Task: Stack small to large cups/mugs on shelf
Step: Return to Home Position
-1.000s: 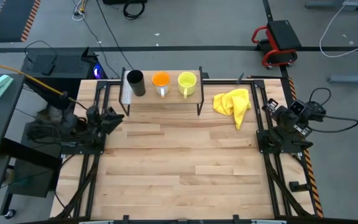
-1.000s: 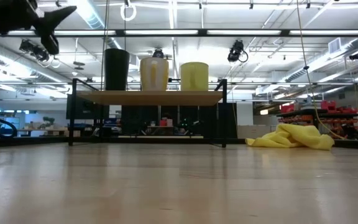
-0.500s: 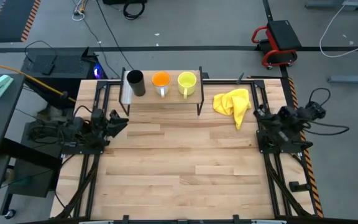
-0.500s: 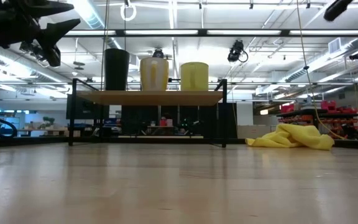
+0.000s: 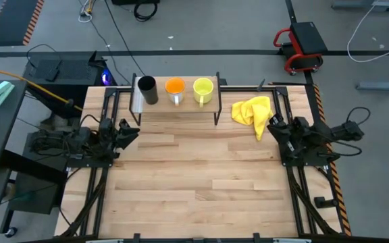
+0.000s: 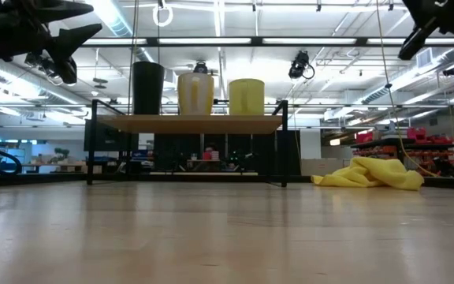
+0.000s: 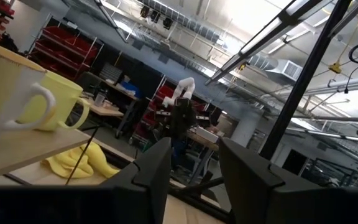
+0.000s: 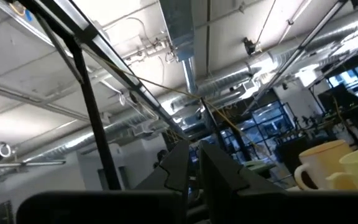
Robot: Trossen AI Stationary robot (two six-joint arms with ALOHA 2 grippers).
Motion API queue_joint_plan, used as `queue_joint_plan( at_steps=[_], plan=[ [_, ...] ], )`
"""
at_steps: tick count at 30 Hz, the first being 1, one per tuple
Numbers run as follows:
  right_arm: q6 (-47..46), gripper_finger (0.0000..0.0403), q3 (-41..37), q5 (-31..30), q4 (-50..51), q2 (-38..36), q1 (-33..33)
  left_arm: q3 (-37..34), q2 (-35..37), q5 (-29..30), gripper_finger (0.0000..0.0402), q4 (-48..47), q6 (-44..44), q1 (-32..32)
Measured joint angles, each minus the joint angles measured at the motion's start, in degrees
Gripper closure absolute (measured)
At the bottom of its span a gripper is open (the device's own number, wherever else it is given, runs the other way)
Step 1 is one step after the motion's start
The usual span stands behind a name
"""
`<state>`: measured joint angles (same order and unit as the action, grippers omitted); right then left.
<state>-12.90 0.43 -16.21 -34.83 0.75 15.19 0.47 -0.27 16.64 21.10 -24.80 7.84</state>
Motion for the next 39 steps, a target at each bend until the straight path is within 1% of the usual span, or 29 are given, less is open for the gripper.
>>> queue_joint_plan(
  at_steps=[3,6,9,14,15,20,29,39],
  plan=[
    [0.9,0.0359,0.0,2.1,1.5,0.0,-3.1,0.0,0.0,0.0,0.0262,-0.5,0.6,0.0],
    [1.4,0.0359,0.0,2.4,6.2,0.0,-5.4,0.0,0.0,0.0,0.0264,-2.5,3.0,0.0],
    [2.8,0.0359,0.0,2.4,12.8,0.0,-7.0,0.0,-0.1,0.0,0.0261,-6.9,7.4,0.0],
    [8.4,0.0359,0.0,2.4,22.7,0.0,-8.8,0.0,-0.1,0.1,0.0254,-15.8,15.4,0.0],
    [9.0,0.0359,0.0,2.3,24.4,0.0,-9.0,0.0,-0.1,0.0,0.0253,-17.1,16.2,0.0],
    [9.5,0.0359,0.0,2.4,31.5,0.0,-10.1,0.0,-0.6,-0.1,0.0251,-17.4,16.5,0.0],
    [5.2,0.0359,0.0,2.4,31.5,0.3,-10.2,0.0,-0.7,0.0,0.0260,-17.3,16.5,0.0],
    [5.1,0.0359,0.0,2.4,31.5,0.3,-10.2,0.0,-0.7,0.0,0.0253,-17.3,16.5,0.0]
  ],
)
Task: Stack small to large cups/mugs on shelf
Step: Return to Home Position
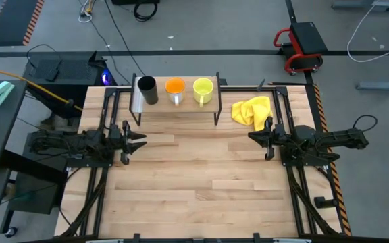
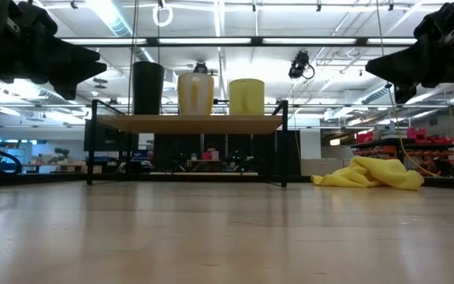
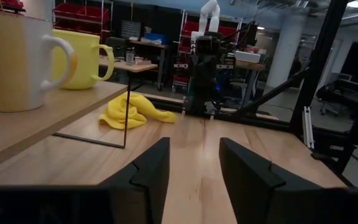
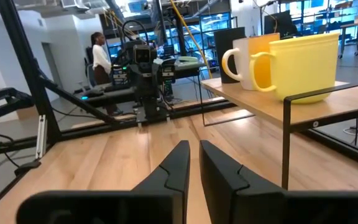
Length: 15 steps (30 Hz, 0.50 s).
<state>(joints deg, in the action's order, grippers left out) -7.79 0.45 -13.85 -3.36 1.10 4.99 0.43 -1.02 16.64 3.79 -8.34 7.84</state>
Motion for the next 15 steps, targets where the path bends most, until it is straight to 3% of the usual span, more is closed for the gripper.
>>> queue_joint_plan(
  at_steps=[15],
  plan=[
    [0.0,0.0359,0.0,0.0,0.0,0.0,0.0,0.0,0.0,0.0,0.0261,0.0,0.0,0.0]
  ],
)
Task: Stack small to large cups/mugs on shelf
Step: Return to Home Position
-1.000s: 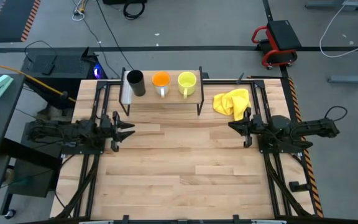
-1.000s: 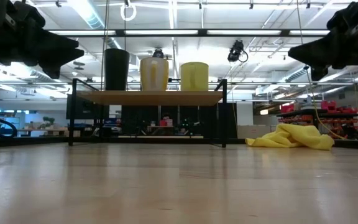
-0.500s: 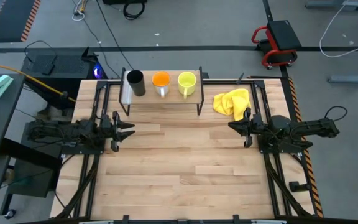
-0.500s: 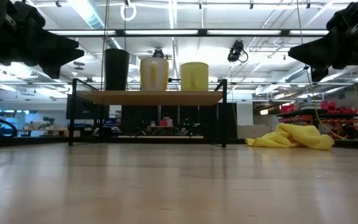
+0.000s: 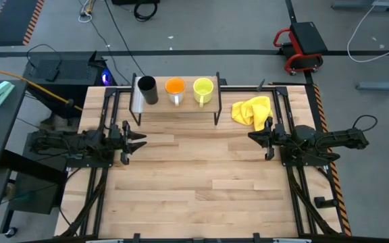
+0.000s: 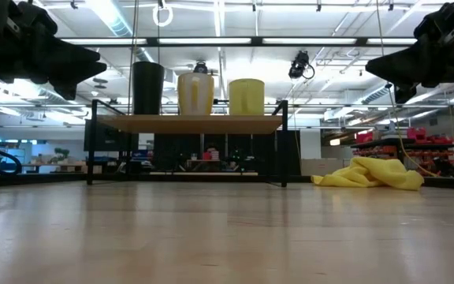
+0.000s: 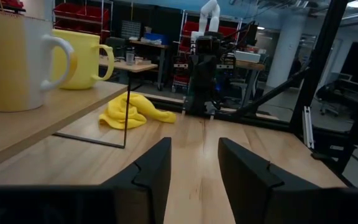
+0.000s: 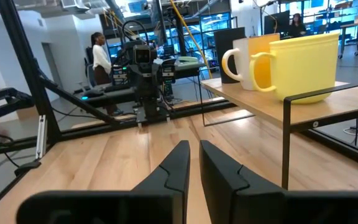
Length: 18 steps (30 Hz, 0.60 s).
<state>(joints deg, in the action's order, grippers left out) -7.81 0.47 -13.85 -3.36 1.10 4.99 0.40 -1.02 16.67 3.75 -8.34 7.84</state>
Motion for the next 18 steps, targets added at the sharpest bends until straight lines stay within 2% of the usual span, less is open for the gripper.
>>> queue_joint_plan(
  at_steps=[9,18],
  plan=[
    [0.0,0.0359,0.0,0.0,0.0,0.0,0.0,0.0,0.0,0.0,0.0251,0.0,0.0,0.0],
    [0.0,0.0359,0.0,0.0,0.0,0.0,0.0,0.0,0.0,0.0,0.0261,0.0,0.0,0.0]
  ],
)
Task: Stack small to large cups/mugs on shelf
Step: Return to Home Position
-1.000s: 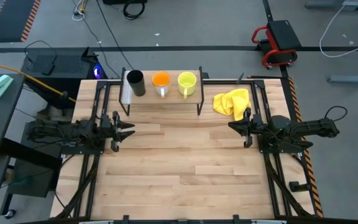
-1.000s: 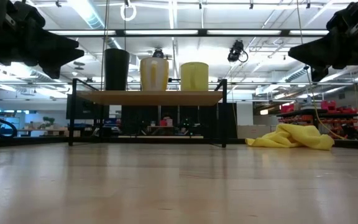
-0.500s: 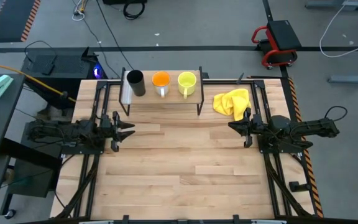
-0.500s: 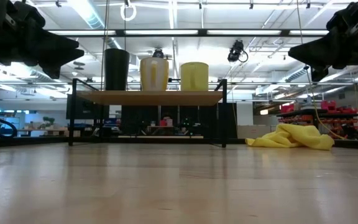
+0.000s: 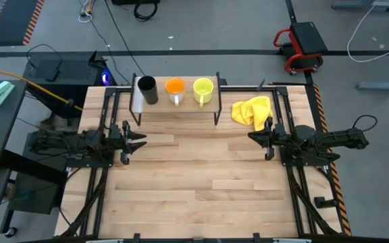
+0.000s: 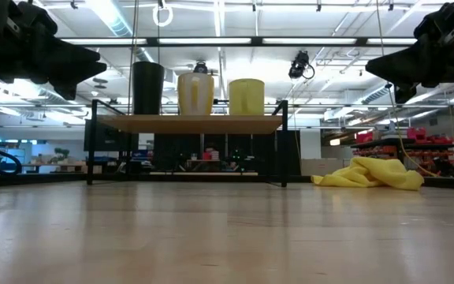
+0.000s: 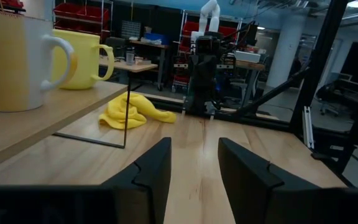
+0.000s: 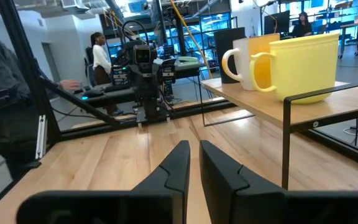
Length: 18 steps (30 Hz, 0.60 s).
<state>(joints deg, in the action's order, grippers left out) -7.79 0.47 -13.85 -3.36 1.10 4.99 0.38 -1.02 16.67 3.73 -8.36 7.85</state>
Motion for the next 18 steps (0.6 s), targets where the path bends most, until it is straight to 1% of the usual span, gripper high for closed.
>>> queue_joint_plan(
  at_steps=[11,18],
  plan=[
    [0.0,0.0359,0.0,0.0,0.0,0.0,0.0,0.0,0.0,0.0,0.0251,0.0,0.0,0.0],
    [0.0,0.0359,0.0,0.0,0.0,0.0,0.0,0.0,0.0,0.0,0.0258,0.0,0.0,0.0]
  ],
)
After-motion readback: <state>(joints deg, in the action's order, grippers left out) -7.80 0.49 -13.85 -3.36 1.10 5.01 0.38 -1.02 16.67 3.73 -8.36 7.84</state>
